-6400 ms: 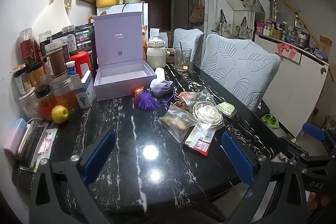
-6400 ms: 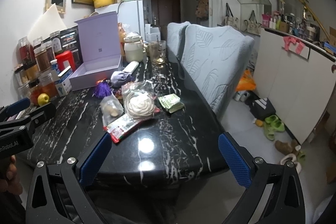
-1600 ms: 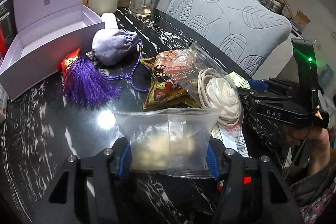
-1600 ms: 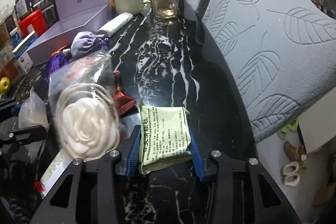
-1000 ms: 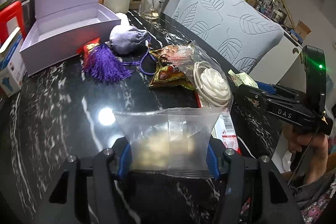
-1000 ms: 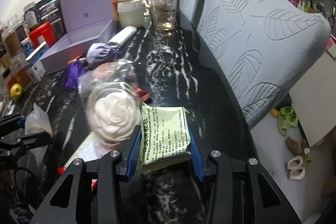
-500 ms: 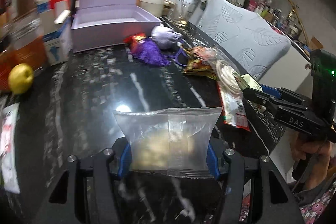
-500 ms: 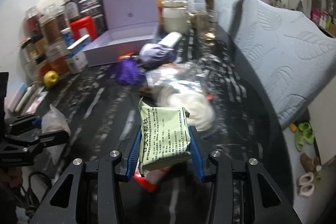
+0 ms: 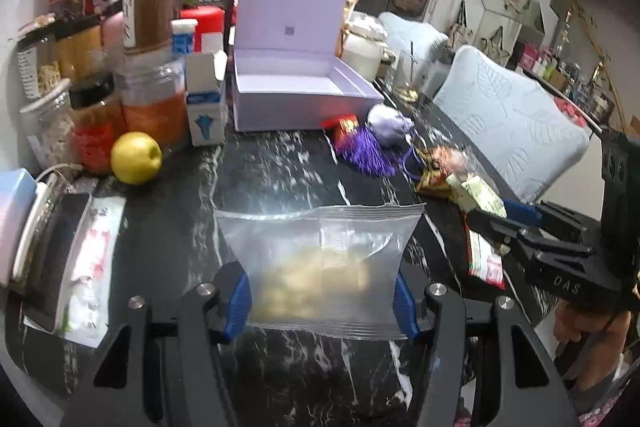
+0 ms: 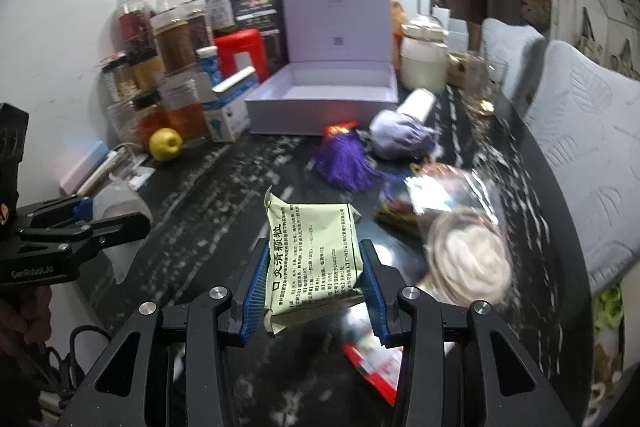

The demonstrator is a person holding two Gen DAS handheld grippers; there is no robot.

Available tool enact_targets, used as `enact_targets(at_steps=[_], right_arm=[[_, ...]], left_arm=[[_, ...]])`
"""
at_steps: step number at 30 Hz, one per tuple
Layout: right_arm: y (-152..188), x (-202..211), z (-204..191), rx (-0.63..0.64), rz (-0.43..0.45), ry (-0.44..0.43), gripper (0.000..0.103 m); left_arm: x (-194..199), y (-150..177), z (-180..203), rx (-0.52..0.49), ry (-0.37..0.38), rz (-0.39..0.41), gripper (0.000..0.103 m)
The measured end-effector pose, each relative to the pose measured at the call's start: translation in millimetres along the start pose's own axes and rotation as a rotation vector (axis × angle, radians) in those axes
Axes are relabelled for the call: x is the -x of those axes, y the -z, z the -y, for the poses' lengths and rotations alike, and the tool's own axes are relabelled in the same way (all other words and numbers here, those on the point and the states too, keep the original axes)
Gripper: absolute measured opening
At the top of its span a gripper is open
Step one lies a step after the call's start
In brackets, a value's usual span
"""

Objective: Organize soft objects
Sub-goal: 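Carry the nut bag and green sachet into the lavender box and release both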

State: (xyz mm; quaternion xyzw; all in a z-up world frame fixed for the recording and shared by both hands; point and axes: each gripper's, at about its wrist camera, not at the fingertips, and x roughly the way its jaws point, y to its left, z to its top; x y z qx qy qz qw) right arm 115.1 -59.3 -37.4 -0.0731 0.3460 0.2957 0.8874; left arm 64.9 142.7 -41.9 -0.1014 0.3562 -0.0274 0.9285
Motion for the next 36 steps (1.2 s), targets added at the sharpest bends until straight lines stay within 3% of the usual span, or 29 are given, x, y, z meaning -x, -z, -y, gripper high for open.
enact_targets(at_steps=[19, 36], right_arm=[[-76.0, -10.5, -5.2, 0.040, 0.092, -0.014, 0.043], [-162.8, -35.2, 7.3, 0.073, 0.167, -0.006, 0.043]], left_arm=[[-3.2, -89.9, -12.4, -0.048, -0.012, 0.124, 0.058], [-43.2, -172.2, -25.8, -0.074, -0.007, 0.175, 0.058]])
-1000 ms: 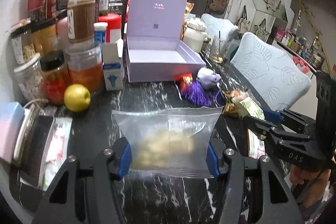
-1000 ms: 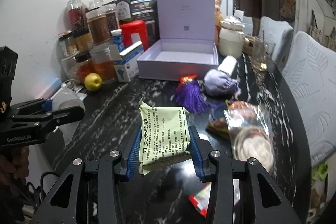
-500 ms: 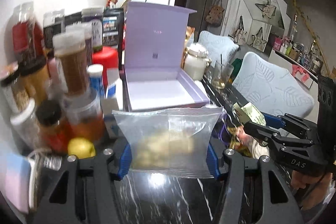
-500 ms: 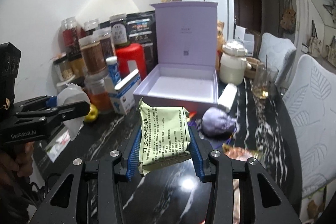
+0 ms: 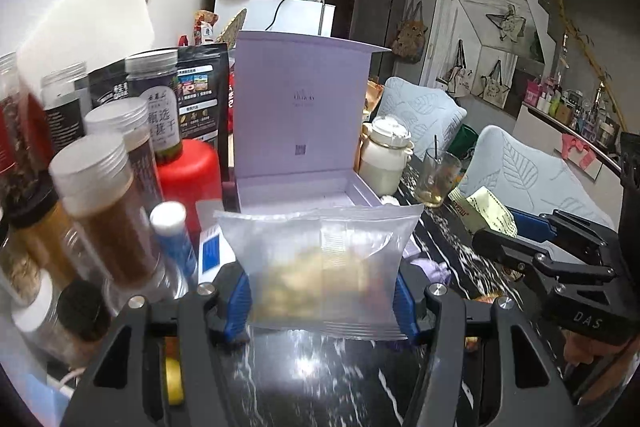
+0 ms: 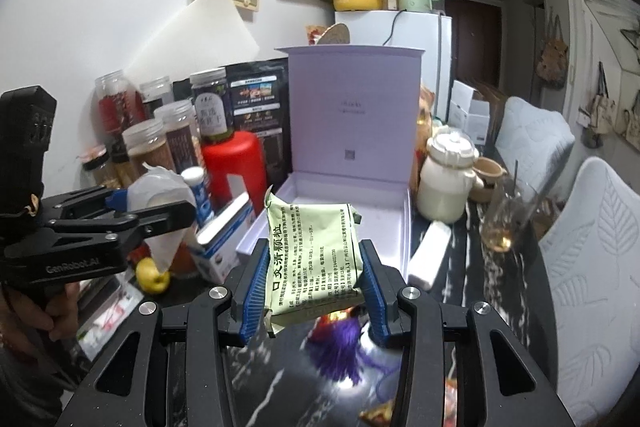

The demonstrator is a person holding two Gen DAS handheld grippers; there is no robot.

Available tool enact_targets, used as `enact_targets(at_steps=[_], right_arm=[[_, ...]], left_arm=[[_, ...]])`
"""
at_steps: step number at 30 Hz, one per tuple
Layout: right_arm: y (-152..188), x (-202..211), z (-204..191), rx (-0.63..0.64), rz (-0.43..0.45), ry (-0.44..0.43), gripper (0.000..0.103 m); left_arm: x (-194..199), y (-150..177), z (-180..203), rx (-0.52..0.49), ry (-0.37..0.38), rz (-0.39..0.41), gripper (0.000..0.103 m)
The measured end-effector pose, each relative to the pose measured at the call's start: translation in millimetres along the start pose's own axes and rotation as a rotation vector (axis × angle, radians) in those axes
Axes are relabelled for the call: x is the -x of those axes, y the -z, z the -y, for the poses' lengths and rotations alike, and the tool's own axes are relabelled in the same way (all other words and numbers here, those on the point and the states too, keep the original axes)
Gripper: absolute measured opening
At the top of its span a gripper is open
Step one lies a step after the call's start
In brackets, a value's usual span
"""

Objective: Organize soft objects
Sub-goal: 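Carry the nut bag and green sachet into the lavender box and release both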

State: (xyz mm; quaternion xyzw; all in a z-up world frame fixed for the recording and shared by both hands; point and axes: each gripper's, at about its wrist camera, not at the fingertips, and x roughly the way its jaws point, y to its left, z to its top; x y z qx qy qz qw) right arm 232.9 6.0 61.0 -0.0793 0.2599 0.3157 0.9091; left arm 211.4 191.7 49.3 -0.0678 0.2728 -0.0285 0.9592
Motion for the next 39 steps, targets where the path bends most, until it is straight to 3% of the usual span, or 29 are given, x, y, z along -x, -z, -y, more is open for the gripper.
enact_targets(at_steps=[6, 23, 31, 39], right_arm=[[-21.6, -20.7, 7.1, 0.002, 0.005, 0.003, 0.043], [-78.6, -95.7, 50.4, 0.046, -0.001, 0.083, 0.043], [-90.2, -141.7, 64.7, 0.072, -0.051, 0.103, 0.043], [-87.1, -192.1, 69.2, 0.084, -0.126, 0.115, 0.043]], left_arm=[[-27.7, -24.0, -5.4, 0.023, 0.018, 0.002, 0.058], [-108.0, -83.9, -14.3, 0.040, -0.039, 0.016, 0.058], [-148.6, -87.2, -30.9, 0.048, -0.068, -0.029, 0.058], [-181.0, -80.5, -45.5, 0.027, -0.162, -0.106, 0.058]])
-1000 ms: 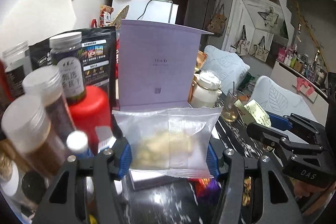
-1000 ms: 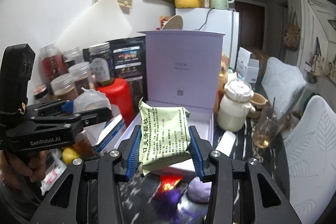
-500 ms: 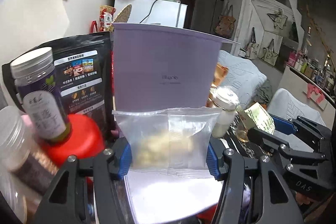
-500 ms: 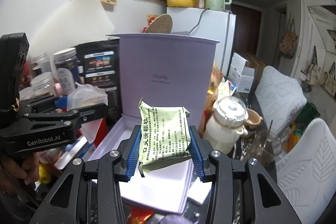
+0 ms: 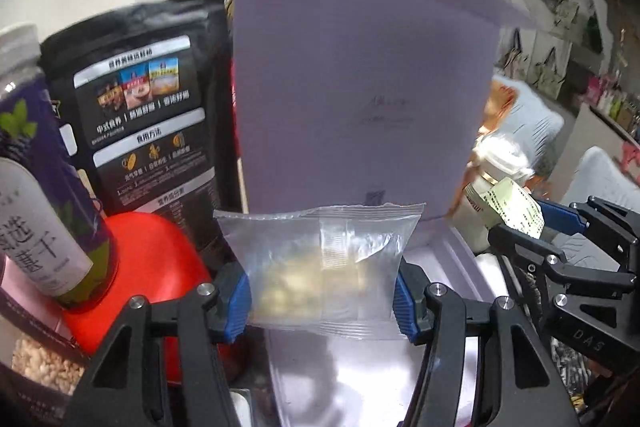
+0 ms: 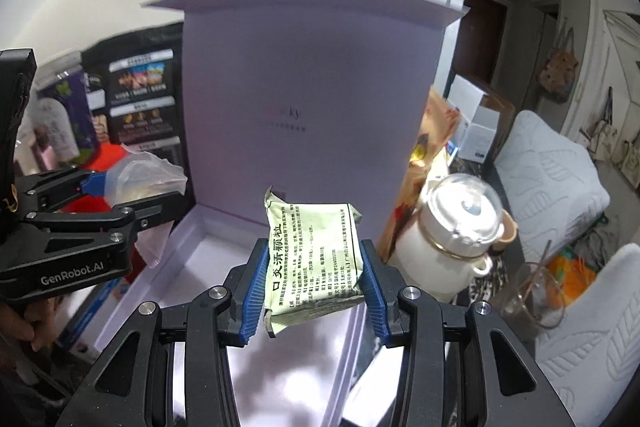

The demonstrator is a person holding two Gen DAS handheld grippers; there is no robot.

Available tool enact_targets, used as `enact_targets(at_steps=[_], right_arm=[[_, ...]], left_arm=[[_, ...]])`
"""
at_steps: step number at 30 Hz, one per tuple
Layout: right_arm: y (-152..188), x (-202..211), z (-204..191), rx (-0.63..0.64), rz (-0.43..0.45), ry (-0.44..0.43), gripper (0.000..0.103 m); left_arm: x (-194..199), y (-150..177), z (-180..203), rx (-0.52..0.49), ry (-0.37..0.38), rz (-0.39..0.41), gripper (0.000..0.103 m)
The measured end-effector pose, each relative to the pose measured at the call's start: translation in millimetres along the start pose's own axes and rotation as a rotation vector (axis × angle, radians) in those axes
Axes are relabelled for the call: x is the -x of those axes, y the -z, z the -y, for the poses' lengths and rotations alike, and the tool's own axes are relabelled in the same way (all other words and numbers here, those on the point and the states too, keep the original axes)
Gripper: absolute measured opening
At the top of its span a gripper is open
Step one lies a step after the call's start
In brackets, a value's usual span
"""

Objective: Organize soft objects
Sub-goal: 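Carry the nut bag and green sachet into the lavender box and release both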

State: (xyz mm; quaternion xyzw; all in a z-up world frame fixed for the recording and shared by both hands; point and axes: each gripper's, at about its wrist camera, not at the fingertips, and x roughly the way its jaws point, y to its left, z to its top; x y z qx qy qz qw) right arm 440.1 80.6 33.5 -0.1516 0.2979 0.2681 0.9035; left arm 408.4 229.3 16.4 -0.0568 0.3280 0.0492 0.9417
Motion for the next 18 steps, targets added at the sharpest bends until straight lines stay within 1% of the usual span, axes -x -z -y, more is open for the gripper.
enact_targets(at_steps=[5, 7, 12, 16, 18], right_arm=[[1.7, -24.1, -2.8, 0.002, -0.036, 0.000, 0.043], [3.6, -31.8, -3.5, 0.005, -0.048, 0.005, 0.043], [8.1, -40.3, -0.6, 0.001, -0.070, 0.011, 0.043], [11.6, -42.4, 2.6, -0.002, -0.083, 0.026, 0.045], [13.0, -43.2, 4.3, -0.004, -0.094, 0.026, 0.048]], left_arm=[[-6.8, 0.8, 5.1, -0.033, -0.039, -0.025, 0.058], [-8.5, 1.6, 6.6, -0.035, -0.044, -0.029, 0.058], [-15.9, 2.6, 8.1, -0.033, -0.066, -0.057, 0.058], [-22.4, 2.4, 10.9, -0.026, -0.065, -0.087, 0.058], [-26.3, 3.4, 11.6, -0.020, -0.057, -0.108, 0.058]])
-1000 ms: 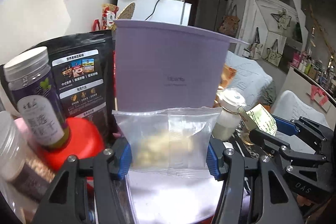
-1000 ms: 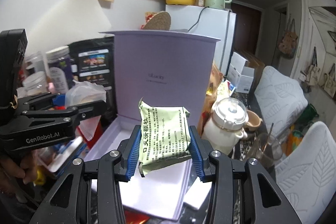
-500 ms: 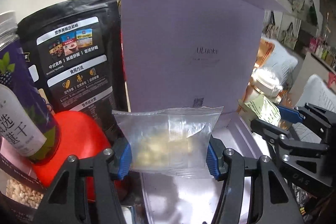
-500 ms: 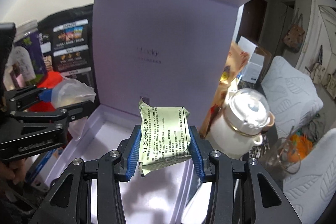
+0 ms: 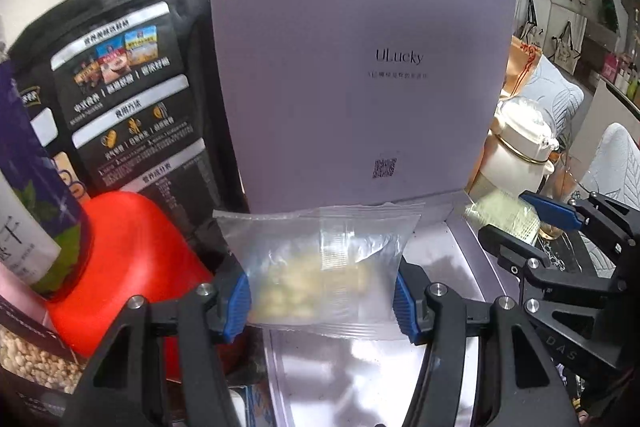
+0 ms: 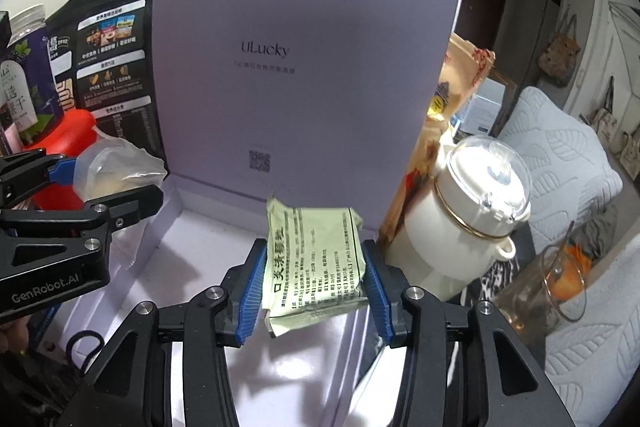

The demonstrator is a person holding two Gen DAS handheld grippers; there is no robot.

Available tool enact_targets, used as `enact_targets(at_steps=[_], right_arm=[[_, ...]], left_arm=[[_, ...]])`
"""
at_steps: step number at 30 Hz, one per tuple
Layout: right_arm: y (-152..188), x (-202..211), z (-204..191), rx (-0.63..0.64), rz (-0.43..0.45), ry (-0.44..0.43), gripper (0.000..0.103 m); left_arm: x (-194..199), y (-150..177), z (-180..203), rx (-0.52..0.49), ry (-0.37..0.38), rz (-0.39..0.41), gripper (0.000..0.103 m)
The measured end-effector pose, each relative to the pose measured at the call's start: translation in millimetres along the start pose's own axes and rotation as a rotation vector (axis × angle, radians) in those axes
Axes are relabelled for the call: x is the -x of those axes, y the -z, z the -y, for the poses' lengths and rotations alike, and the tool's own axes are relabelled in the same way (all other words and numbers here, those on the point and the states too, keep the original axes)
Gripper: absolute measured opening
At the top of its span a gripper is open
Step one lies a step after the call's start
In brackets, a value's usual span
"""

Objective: Organize soft objects
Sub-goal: 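Carry the nut bag and green sachet into the lavender box and release both, then withdraw both open tools from the lavender box back over the table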

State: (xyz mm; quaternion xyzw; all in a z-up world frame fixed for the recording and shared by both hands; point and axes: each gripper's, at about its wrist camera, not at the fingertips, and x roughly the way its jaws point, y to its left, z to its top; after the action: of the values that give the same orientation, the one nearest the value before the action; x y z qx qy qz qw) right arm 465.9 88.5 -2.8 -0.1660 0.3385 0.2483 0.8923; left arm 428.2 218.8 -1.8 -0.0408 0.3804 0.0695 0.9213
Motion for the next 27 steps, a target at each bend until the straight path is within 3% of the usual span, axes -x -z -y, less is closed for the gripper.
enact_targets(at_steps=[5, 7, 10, 18, 27], right_arm=[[4.0, 5.4, 5.1, -0.012, 0.005, 0.015, 0.067], [4.5, 9.2, 7.6, -0.014, 0.009, 0.024, 0.067], [5.3, 13.4, 12.1, -0.016, 0.005, 0.038, 0.068], [9.2, 37.7, 20.4, -0.037, 0.019, 0.054, 0.068], [3.5, 77.3, 23.1, -0.049, 0.076, 0.060, 0.068]], left_arm=[[-10.1, 1.6, 5.8, 0.013, 0.017, -0.041, 0.065], [-10.0, 3.0, 10.7, 0.008, 0.024, -0.042, 0.078], [-7.8, 2.4, 17.3, 0.005, 0.016, -0.028, 0.088], [8.8, -1.0, 21.5, 0.009, 0.013, -0.010, 0.089], [59.8, -6.6, 23.9, 0.003, -0.001, 0.063, 0.089]])
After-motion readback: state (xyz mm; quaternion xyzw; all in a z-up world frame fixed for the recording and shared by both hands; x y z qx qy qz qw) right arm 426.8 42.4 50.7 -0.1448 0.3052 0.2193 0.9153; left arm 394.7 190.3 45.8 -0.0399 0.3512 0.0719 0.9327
